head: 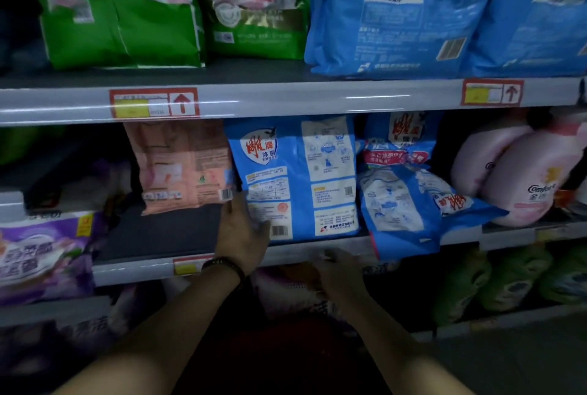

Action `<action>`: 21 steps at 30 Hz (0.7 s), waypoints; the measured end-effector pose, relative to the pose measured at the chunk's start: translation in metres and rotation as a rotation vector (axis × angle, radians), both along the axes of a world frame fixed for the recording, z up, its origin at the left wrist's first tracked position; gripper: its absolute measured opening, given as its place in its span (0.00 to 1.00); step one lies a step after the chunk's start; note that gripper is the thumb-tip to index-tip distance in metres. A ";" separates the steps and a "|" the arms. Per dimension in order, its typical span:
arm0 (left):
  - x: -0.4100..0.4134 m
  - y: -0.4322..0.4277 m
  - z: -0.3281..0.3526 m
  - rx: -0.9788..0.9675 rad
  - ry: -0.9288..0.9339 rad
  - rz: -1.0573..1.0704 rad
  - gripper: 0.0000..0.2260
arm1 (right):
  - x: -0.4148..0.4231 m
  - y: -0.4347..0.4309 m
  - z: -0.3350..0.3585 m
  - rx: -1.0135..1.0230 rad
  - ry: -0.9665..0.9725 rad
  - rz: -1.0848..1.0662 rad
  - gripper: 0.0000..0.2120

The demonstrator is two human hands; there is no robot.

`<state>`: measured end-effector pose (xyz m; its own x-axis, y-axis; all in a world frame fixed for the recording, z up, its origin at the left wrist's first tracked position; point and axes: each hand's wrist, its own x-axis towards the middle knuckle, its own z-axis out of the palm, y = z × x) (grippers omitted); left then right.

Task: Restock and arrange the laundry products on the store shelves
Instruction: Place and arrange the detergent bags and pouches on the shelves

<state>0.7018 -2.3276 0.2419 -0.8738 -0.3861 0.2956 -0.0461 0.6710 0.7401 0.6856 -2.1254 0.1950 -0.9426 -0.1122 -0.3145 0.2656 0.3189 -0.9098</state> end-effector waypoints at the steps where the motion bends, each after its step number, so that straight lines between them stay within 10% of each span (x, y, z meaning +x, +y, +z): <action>1: 0.011 -0.003 -0.001 -0.035 0.012 -0.019 0.24 | 0.007 -0.001 -0.001 0.023 0.013 0.022 0.09; 4: 0.046 -0.011 -0.001 -0.116 -0.062 -0.136 0.07 | 0.033 -0.009 0.002 0.039 -0.001 0.123 0.09; 21: 0.240 -0.055 -0.185 -0.018 -0.755 -0.333 0.04 | 0.205 -0.041 -0.173 0.456 -0.257 0.657 0.07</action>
<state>0.9416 -2.3830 0.0566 -0.9075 -0.0726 -0.4137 -0.3235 0.7490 0.5783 0.8901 -2.1663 0.0223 -0.6224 -0.4236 -0.6582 0.0788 0.8028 -0.5911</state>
